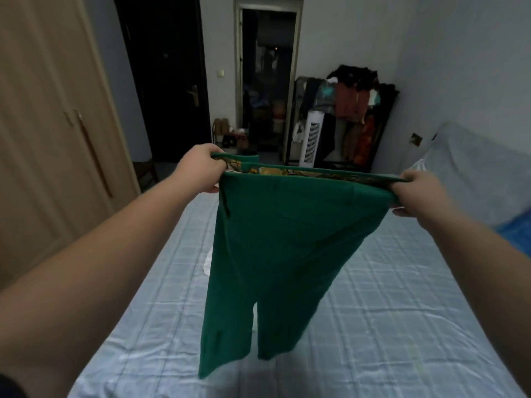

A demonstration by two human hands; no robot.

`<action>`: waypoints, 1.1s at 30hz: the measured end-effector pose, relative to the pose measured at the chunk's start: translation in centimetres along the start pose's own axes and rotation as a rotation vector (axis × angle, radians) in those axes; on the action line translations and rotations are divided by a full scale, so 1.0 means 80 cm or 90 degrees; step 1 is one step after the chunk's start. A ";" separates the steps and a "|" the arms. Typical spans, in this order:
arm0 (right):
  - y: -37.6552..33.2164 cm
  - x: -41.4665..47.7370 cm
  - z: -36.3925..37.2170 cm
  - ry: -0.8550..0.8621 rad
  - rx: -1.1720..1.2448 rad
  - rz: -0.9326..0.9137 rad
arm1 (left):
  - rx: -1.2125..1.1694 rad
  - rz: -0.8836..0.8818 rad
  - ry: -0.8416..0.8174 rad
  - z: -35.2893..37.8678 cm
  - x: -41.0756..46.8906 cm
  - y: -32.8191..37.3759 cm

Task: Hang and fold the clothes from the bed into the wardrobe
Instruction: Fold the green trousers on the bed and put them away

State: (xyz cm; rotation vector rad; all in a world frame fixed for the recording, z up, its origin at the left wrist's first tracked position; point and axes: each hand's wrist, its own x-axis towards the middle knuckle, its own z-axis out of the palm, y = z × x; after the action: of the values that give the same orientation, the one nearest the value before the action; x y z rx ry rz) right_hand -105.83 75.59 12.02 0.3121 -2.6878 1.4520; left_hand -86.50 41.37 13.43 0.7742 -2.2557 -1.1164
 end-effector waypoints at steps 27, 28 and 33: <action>0.000 -0.007 -0.002 -0.347 0.094 0.176 | -0.318 -0.239 -0.226 -0.004 -0.027 0.041; -0.002 -0.011 -0.001 -0.351 0.051 0.168 | -0.340 -0.256 -0.242 -0.006 -0.027 0.040; -0.011 -0.020 0.008 -0.205 -0.362 -0.039 | -0.539 -0.337 -0.213 -0.006 -0.023 0.038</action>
State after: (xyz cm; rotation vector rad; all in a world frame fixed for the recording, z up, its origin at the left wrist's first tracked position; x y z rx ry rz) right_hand -104.07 74.80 12.12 0.6129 -3.1505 0.6081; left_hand -85.67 43.92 15.84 0.8545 -1.5378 -2.3667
